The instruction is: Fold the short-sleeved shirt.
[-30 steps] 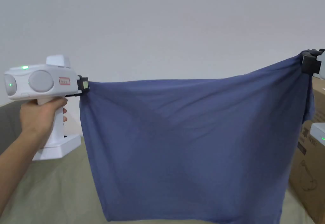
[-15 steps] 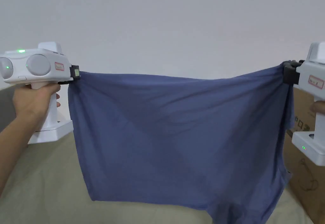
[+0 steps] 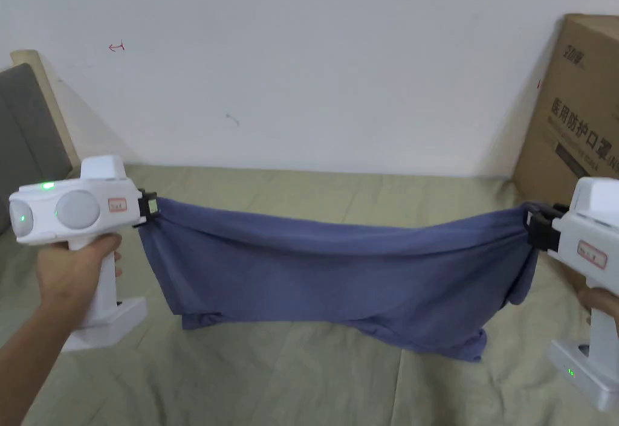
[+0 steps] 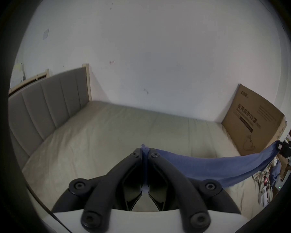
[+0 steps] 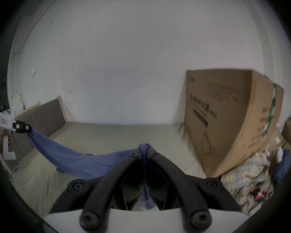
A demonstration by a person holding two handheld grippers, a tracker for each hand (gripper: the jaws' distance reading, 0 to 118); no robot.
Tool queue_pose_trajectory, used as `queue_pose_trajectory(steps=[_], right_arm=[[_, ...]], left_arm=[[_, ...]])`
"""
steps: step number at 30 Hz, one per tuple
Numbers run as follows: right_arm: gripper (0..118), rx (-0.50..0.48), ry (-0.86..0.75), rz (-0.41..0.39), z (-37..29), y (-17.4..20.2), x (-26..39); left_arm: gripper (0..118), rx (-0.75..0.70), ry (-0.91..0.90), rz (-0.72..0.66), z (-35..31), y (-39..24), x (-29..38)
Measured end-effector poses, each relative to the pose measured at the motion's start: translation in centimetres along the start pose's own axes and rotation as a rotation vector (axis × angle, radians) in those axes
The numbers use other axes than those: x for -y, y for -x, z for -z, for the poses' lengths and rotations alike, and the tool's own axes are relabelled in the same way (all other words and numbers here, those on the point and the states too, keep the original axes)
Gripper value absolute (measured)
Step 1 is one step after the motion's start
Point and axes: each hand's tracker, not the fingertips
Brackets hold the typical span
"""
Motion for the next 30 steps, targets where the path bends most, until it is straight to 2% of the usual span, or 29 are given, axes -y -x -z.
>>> queue_pose_trajectory(steps=[7,10,16,21,24,30], right_arm=[[2,-0.028,0.13,0.089,-7.8,0.4,10.0],[2,-0.032,0.188,0.098,-10.9,0.6,14.1],[2,-0.04,0.304,0.145,-16.8,1.8,21.0],[2,-0.043,0.353,0.158,-20.3,0.5,24.6],[2,-0.045,0.377,0.199,-22.8,0.3,26.1],[2,-0.055,0.422,0.175,-26.3,0.7,28.5]], left_arm=[[3,-0.017,0.126,0.028,-3.9,2.8,10.6],[3,-0.045,0.234,0.009,-5.4,4.4,15.6],[3,-0.081,0.328,-0.003,-11.5,6.1,23.7],[3,-0.096,0.35,0.014,-14.3,7.5,27.6],[3,-0.083,0.377,0.004,-17.4,7.6,28.8],[3,-0.1,0.374,0.054,-21.3,8.2,31.4]])
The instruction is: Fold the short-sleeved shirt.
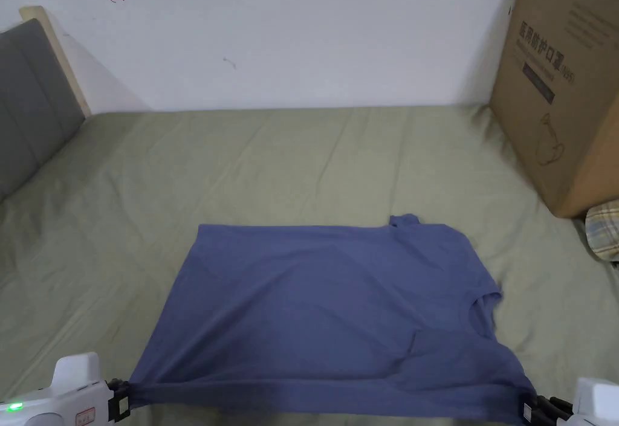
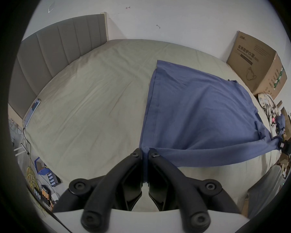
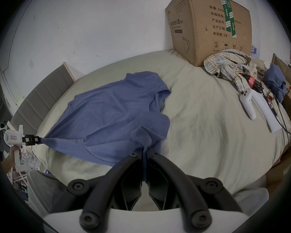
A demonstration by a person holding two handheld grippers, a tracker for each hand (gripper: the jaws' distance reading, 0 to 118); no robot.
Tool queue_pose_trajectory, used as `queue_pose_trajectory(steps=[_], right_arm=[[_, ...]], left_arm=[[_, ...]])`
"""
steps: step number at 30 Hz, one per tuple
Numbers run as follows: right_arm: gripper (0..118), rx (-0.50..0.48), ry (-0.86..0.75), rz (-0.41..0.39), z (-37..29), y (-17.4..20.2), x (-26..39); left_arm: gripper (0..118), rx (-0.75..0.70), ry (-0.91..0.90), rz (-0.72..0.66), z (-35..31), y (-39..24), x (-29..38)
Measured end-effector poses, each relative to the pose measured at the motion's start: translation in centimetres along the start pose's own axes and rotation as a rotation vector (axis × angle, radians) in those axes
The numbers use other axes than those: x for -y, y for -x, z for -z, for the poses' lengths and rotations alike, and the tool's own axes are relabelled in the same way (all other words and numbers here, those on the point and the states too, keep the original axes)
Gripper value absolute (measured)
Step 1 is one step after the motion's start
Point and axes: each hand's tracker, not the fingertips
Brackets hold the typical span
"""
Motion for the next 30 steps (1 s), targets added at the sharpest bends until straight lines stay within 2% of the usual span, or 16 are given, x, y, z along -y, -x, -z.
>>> queue_pose_trajectory(steps=[5,11,15,16,17,19,20,21,22,23,25,26,27,30], right_arm=[[2,0.021,0.059,-0.015,-0.1,-0.3,2.5],[2,0.112,0.219,0.072,3.9,-0.8,4.6],[2,0.158,0.261,0.078,5.6,0.0,5.2],[2,0.169,0.256,0.072,5.4,0.5,5.1],[3,0.182,0.259,0.056,5.2,0.9,4.8],[13,0.18,0.257,0.025,4.3,1.9,4.2],[28,0.178,0.248,0.011,3.6,2.4,3.7],[28,0.187,0.216,0.0,2.8,2.8,2.9],[33,0.175,0.155,-0.011,1.8,3.4,2.0],[41,0.157,0.105,-0.022,1.2,3.3,1.2],[68,0.147,0.008,-0.055,-0.6,4.6,-1.5],[83,0.152,-0.033,-0.063,-1.4,5.2,-2.6],[88,0.15,-0.093,-0.076,-2.3,5.7,-3.9],[88,0.143,-0.26,-0.107,-4.9,7.8,-7.4]], left_arm=[[3,0.0,0.037,0.02,0.4,1.3,2.9],[3,-0.015,0.109,0.006,2.7,1.3,4.7],[3,-0.037,0.139,0.015,3.9,0.9,5.3],[5,-0.043,0.144,0.015,3.9,0.8,5.1],[12,-0.051,0.145,0.023,3.8,0.6,5.0],[27,-0.051,0.154,0.023,3.4,0.1,4.7],[46,-0.048,0.164,0.004,3.0,0.0,4.3],[46,-0.015,0.162,-0.028,2.5,-0.2,3.8],[52,0.015,0.147,-0.061,1.1,-0.8,3.2],[66,0.045,0.08,-0.083,0.3,-1.2,2.5],[91,0.056,-0.026,-0.096,-1.9,-2.4,0.9],[95,0.06,-0.076,-0.089,-2.8,-2.9,0.2],[95,0.07,-0.145,-0.068,-4.1,-3.7,-0.9],[95,0.056,-0.326,-0.005,-8.0,-6.3,-3.4]])
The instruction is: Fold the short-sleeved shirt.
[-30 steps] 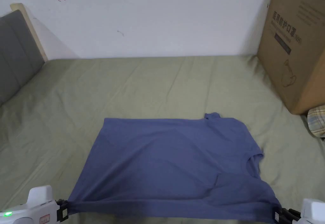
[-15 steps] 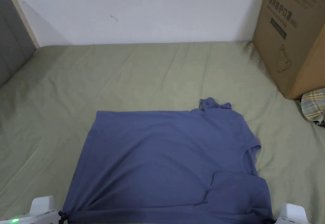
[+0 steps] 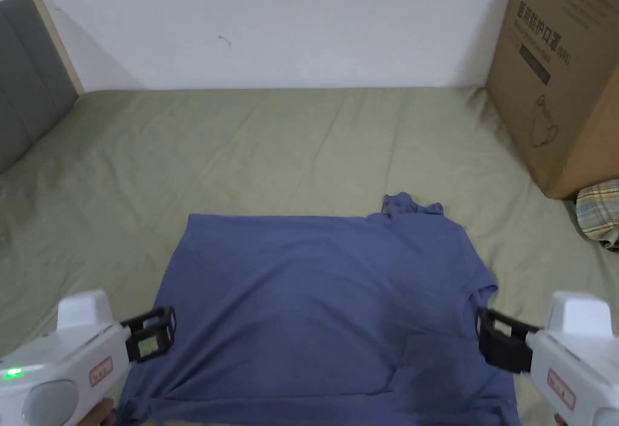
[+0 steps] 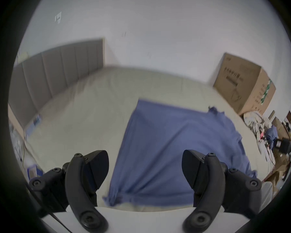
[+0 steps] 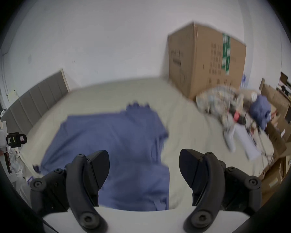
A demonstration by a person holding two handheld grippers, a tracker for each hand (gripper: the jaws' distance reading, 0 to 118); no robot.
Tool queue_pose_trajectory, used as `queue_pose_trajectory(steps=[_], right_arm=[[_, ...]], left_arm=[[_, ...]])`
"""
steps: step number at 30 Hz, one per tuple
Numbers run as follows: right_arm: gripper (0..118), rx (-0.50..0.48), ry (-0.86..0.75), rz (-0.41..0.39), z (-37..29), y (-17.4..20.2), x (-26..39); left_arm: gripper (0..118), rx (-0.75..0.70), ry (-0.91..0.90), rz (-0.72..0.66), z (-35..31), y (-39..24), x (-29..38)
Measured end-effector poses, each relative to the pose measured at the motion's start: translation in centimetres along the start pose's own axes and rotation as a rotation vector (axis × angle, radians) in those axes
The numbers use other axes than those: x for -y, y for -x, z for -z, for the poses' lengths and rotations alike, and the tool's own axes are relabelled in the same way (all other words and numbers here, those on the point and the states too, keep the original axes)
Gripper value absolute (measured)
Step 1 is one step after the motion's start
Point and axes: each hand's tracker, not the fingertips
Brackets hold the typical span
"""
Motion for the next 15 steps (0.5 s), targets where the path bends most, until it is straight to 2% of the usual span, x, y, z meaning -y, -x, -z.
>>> queue_pose_trajectory(steps=[3,7,10,12,13,14,15], right_arm=[[88,0.016,-0.134,-0.016,-1.5,1.4,-3.0],[88,0.037,-0.27,-0.07,-3.0,3.6,-5.1],[87,0.062,-0.314,-0.105,-3.3,4.8,-5.4],[77,0.068,-0.327,-0.105,-3.5,5.4,-5.4],[67,0.064,-0.335,-0.1,-3.6,5.6,-5.3],[46,0.064,-0.341,-0.1,-3.7,5.8,-5.3],[27,0.064,-0.345,-0.103,-3.8,6.0,-5.2]], left_arm=[[95,-0.031,-0.164,0.077,-2.2,-2.2,-2.6],[92,-0.061,-0.305,0.082,-3.8,-4.2,-4.3],[78,-0.065,-0.36,0.094,-3.3,-4.6,-4.1],[54,-0.073,-0.377,0.097,-3.2,-5.0,-3.9],[42,-0.07,-0.383,0.088,-3.1,-5.1,-3.8],[25,-0.064,-0.385,0.083,-3.1,-5.1,-3.7],[12,-0.051,-0.384,0.073,-3.1,-5.0,-3.6]])
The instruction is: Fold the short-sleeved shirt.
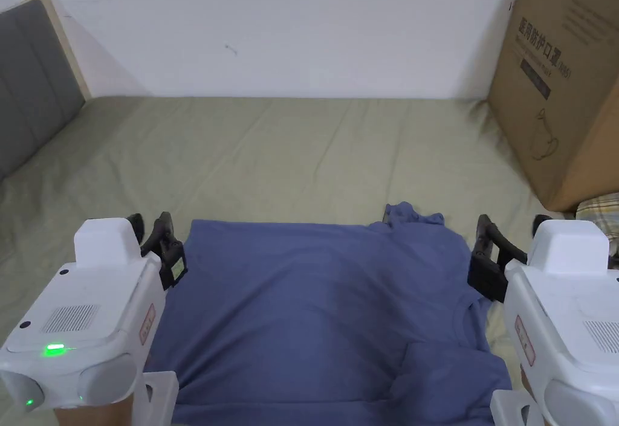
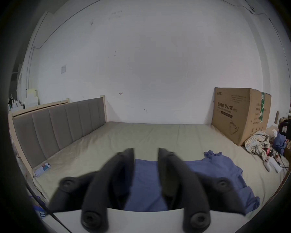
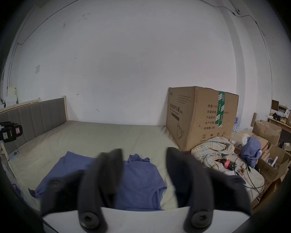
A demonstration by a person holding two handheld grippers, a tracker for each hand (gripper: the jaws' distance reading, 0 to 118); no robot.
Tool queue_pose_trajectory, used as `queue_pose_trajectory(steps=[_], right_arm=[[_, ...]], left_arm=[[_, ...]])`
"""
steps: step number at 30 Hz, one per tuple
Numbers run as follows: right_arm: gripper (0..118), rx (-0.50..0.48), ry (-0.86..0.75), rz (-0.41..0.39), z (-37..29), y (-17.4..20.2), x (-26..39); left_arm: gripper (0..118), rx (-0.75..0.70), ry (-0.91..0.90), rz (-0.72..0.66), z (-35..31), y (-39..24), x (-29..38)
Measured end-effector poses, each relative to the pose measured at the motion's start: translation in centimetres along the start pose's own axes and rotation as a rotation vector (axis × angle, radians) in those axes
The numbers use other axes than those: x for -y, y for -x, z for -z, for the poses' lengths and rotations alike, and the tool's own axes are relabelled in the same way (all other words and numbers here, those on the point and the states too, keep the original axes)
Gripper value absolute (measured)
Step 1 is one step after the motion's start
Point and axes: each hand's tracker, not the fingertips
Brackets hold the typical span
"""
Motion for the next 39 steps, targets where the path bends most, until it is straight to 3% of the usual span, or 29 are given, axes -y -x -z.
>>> queue_pose_trajectory(steps=[1,2,10,17,20,22,26,27,34,39], right_arm=[[5,0.003,-0.003,-0.008,-0.1,0.3,0.0],[0,0.021,-0.007,-0.027,-0.1,0.4,0.1],[0,0.007,0.001,-0.027,0.2,0.5,0.4],[0,0.003,0.033,-0.028,0.7,0.2,1.1],[0,0.002,0.049,-0.021,0.8,0.0,1.4],[0,0.005,0.059,-0.026,1.0,-0.1,1.6],[0,0.005,0.084,-0.031,1.2,-0.2,2.3],[0,0.004,0.093,-0.03,1.3,-0.3,2.5],[0,0.013,0.136,-0.001,1.5,-0.8,3.6],[0,0.026,0.159,0.001,1.3,-1.5,4.2]], left_arm=[[2,0.021,0.009,-0.012,0.0,0.0,0.0],[0,0.039,0.017,-0.019,0.0,0.0,0.2],[0,0.066,0.09,-0.021,0.6,1.4,1.2],[0,0.121,0.388,0.0,2.1,5.8,5.4],[0,0.112,0.505,-0.074,2.6,8.1,8.0],[11,0.099,0.587,-0.144,3.1,9.6,9.8],[90,0.028,0.698,-0.141,3.4,11.0,12.9],[98,0.003,0.722,-0.133,3.6,11.2,13.6],[96,-0.046,0.798,-0.119,3.4,11.7,16.8],[70,-0.058,0.829,-0.111,4.1,11.3,18.8]])
